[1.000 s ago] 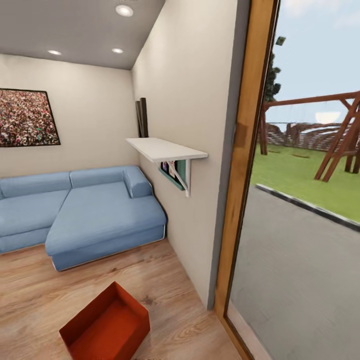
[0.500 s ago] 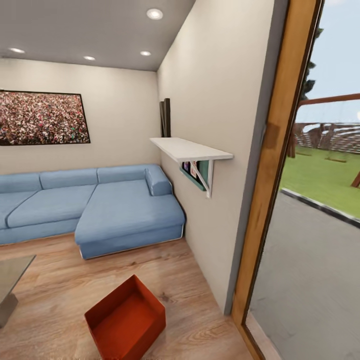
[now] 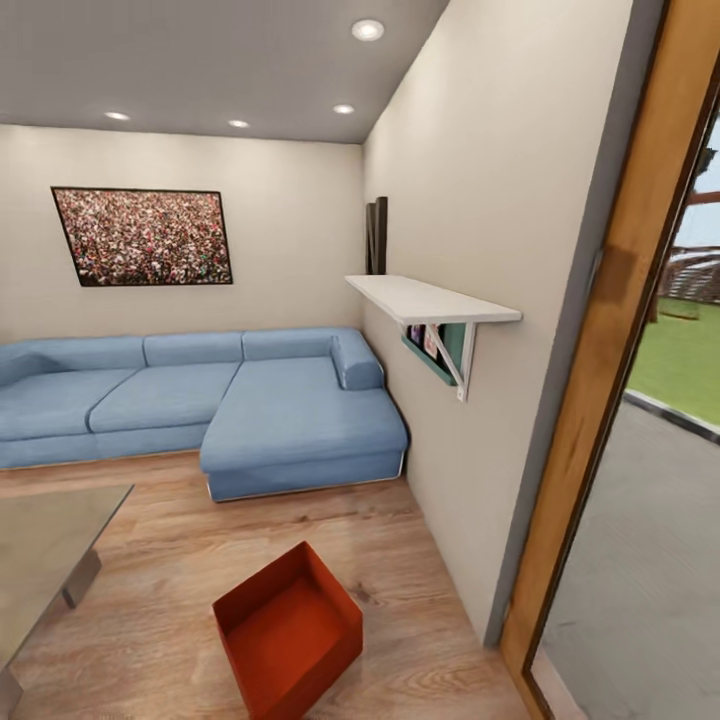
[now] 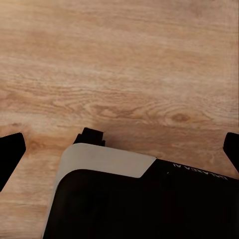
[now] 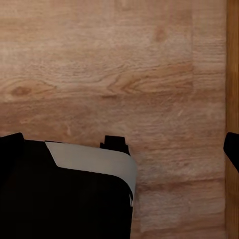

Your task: Move the two storage containers from the living room to the garage. In the garage, place one container on the floor and stack the other container on top of it (either order is fine).

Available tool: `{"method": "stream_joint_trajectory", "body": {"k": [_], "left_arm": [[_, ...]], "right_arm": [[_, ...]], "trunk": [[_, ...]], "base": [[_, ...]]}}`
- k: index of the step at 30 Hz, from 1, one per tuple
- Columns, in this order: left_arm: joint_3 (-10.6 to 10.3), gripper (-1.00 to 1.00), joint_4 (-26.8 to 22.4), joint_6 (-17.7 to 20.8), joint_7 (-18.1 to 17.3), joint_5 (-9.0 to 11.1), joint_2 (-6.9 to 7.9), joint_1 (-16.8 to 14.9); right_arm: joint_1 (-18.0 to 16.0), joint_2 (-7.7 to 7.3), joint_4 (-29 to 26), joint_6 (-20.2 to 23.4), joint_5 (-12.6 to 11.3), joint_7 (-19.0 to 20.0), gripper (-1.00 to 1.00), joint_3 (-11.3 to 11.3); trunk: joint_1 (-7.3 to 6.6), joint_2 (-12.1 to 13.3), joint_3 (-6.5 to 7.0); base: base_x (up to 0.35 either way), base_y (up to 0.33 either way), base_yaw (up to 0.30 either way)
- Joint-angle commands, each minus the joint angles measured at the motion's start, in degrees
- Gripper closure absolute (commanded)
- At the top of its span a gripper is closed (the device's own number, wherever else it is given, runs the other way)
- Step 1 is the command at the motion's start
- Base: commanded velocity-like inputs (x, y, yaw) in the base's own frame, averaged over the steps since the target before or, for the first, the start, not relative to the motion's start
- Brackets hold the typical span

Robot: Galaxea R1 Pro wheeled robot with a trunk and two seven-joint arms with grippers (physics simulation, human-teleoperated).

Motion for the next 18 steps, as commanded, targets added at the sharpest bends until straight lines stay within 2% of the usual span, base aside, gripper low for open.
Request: {"method": "stream_joint_trajectory", "body": {"k": [1,18], "left_arm": [[0.4,-1.0,0.1,-0.2,0.1,0.0,-0.02,0.0],[0.4,-1.0,0.0,-0.2,0.1,0.0,0.06,0.0]], "right_arm": [[-0.1,-0.03,0.2,-0.3,0.2,-0.2,-1.0,0.4],[-0.1,-0.18,0.1,-0.3,0.2,-0.3,-1.0,0.4]], "trunk": [[0.0,0.0,-0.07],[0.0,0.0,-0.07]], "base": [[0.0,0.0,0.282],[0.0,0.0,0.282]]}}
